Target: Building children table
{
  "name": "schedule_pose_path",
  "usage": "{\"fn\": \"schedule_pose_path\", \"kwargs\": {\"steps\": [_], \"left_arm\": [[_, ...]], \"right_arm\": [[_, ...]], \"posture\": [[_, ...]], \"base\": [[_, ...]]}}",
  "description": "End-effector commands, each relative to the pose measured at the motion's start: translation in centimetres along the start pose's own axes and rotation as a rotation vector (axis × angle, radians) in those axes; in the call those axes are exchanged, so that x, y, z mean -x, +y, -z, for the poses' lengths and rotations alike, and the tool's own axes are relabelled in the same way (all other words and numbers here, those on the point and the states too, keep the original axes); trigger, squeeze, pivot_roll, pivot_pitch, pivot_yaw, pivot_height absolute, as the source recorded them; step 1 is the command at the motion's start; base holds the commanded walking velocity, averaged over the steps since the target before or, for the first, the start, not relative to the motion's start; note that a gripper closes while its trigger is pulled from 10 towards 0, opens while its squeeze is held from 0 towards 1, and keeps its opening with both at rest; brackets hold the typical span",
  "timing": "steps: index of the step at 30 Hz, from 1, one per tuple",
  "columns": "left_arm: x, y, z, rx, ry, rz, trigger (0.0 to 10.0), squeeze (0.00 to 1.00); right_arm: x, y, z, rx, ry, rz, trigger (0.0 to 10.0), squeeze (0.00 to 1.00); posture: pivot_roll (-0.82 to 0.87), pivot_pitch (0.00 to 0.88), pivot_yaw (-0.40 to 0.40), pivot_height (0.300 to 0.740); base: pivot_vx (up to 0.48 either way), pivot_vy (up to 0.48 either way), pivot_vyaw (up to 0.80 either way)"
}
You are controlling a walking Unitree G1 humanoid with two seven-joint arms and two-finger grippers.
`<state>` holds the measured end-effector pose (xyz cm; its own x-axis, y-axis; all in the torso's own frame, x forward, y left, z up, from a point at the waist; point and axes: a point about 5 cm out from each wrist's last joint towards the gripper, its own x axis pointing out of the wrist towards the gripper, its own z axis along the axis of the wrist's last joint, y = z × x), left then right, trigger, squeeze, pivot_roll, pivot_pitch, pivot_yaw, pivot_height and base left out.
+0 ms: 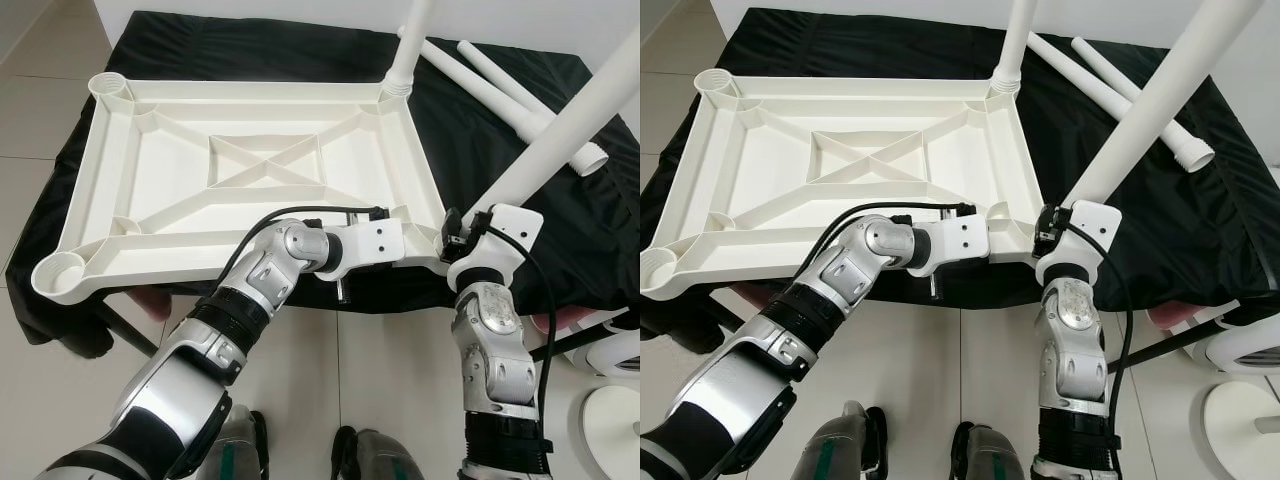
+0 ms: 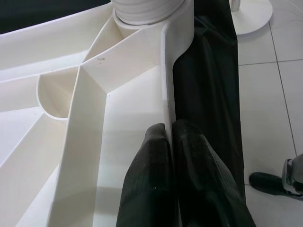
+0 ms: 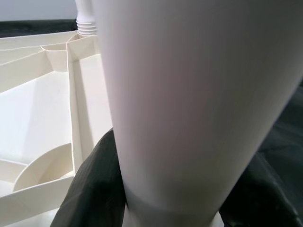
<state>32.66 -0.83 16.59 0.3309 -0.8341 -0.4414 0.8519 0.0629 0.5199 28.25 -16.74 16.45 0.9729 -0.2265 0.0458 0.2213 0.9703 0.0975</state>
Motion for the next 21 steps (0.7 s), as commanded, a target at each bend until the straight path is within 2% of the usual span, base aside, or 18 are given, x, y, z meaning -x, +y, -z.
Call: {"fn": "schedule_pose_path", "kwargs": {"steps": [1, 2, 3, 8, 15, 16, 18, 19, 21], "left_arm": [[0.0, 1.2, -2.0, -0.051, -0.062, -0.139, 10.0, 0.00], [0.0, 1.2, -2.0, -0.052, -0.062, -0.139, 10.0, 0.00], [0.0, 1.2, -2.0, -0.051, -0.063, -0.139, 10.0, 0.00], [-0.1, 1.1, -2.0, -0.050, -0.063, -0.139, 10.0, 0.00], [-0.2, 1.0, -2.0, -0.051, -0.065, -0.137, 10.0, 0.00], [-0.2, 1.0, -2.0, -0.051, -0.065, -0.136, 10.0, 0.00], [-0.2, 1.0, -2.0, -0.052, -0.066, -0.136, 10.0, 0.00], [-0.2, 0.9, -2.0, -0.052, -0.066, -0.135, 10.0, 0.00], [-0.3, 0.9, -2.0, -0.053, -0.066, -0.135, 10.0, 0.00]], "right_arm": [[0.9, 2.2, 1.7, -0.004, 0.093, -0.094, 10.0, 0.00], [0.9, 2.3, 1.6, 0.007, 0.087, -0.113, 10.0, 0.00], [1.0, 2.4, 1.4, 0.004, 0.070, -0.146, 10.0, 1.00], [0.8, 2.1, 1.2, 0.008, 0.050, -0.171, 10.0, 1.00], [-0.4, 0.8, -0.2, 0.024, -0.032, -0.313, 10.0, 1.00], [-0.9, 0.0, -0.6, 0.039, -0.051, -0.375, 10.0, 1.00], [-1.2, -0.5, -0.8, 0.051, -0.059, -0.404, 10.0, 1.00], [-1.5, -1.0, -0.9, 0.055, -0.067, -0.440, 10.0, 0.60], [-1.6, -1.3, -1.0, 0.056, -0.073, -0.461, 10.0, 0.60]], "posture": [[0.00, 0.095, -0.073, 0.740], [0.00, 0.095, -0.073, 0.740], [0.00, 0.092, -0.074, 0.740], [0.00, 0.088, -0.074, 0.740], [0.00, 0.079, -0.076, 0.740], [0.00, 0.076, -0.076, 0.740], [0.00, 0.074, -0.075, 0.740], [0.00, 0.074, -0.075, 0.740], [0.00, 0.074, -0.075, 0.740]], "base": [[0.000, 0.000, 0.00], [0.000, 0.000, 0.00], [0.000, 0.000, 0.00], [0.000, 0.000, 0.00], [0.000, 0.000, 0.00], [0.000, 0.000, 0.00], [0.000, 0.000, 0.00], [0.000, 0.000, 0.00], [0.000, 0.000, 0.00]]}}
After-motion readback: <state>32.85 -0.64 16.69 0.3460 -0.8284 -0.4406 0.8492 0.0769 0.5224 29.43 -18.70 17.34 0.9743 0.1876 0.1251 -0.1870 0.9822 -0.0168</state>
